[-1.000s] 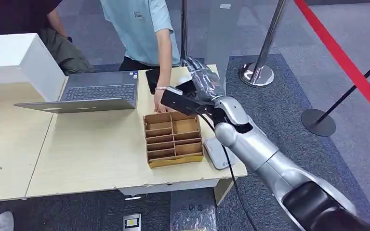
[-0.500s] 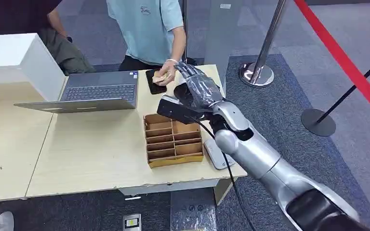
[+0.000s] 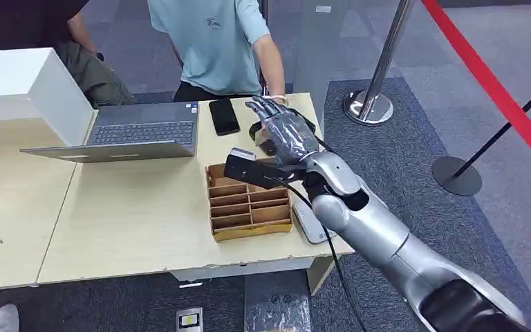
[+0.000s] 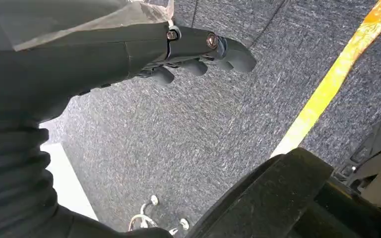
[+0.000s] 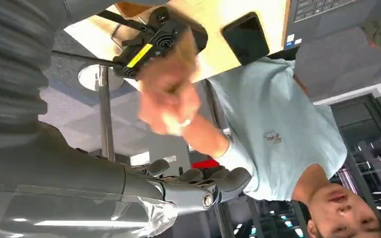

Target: Pass the card to the sensor for recognition and then transmit it.

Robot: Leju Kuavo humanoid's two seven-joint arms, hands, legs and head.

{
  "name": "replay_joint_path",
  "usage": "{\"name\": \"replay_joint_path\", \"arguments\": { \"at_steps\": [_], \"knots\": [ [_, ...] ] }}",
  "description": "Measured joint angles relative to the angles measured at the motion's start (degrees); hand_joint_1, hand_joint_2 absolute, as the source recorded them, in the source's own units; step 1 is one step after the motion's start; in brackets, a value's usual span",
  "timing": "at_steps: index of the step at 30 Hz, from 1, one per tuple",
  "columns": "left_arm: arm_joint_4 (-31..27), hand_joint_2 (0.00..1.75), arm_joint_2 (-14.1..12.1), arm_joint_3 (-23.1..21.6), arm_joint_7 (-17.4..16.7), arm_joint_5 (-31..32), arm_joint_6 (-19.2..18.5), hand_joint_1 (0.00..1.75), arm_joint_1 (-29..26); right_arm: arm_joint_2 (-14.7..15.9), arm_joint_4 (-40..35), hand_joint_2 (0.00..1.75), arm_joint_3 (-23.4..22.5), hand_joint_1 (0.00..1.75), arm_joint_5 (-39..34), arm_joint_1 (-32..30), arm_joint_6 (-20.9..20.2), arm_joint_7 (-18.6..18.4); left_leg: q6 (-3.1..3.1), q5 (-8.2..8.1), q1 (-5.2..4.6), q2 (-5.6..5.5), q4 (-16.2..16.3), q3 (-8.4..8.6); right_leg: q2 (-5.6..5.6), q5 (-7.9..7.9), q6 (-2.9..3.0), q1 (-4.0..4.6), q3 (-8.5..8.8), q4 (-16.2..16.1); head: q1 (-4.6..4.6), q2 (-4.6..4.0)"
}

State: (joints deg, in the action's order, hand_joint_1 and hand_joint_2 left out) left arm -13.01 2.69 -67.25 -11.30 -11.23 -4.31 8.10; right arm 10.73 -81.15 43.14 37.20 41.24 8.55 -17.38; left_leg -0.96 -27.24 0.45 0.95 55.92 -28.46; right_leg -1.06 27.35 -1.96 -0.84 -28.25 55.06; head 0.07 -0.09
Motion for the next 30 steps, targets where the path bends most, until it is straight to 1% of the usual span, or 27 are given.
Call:
{"name": "replay_joint_path", "arguments": {
  "at_steps": [13,30],
  "knots": [
    [0.0,1.75,0.0,0.0,-0.15,-0.33,-0.02,0.0,0.0,0.9,-0.96,1.75,0.37,0.0,-0.5,-0.67,-2.65,-0.76,0.0,0.0,0.0,0.0,0.0,0.0,0.0,0.0,0.0,0.0,0.0,0.0,0.0,0.0],
    [0.0,1.75,0.0,0.0,-0.07,-0.26,-0.02,0.0,0.0,1.99,-1.49,1.75,1.49,0.0,-0.76,-2.28,-4.04,-1.18,0.0,0.0,0.0,0.0,0.0,0.0,0.0,0.0,0.0,0.0,0.0,0.0,-0.02,0.0]
  ]
}}
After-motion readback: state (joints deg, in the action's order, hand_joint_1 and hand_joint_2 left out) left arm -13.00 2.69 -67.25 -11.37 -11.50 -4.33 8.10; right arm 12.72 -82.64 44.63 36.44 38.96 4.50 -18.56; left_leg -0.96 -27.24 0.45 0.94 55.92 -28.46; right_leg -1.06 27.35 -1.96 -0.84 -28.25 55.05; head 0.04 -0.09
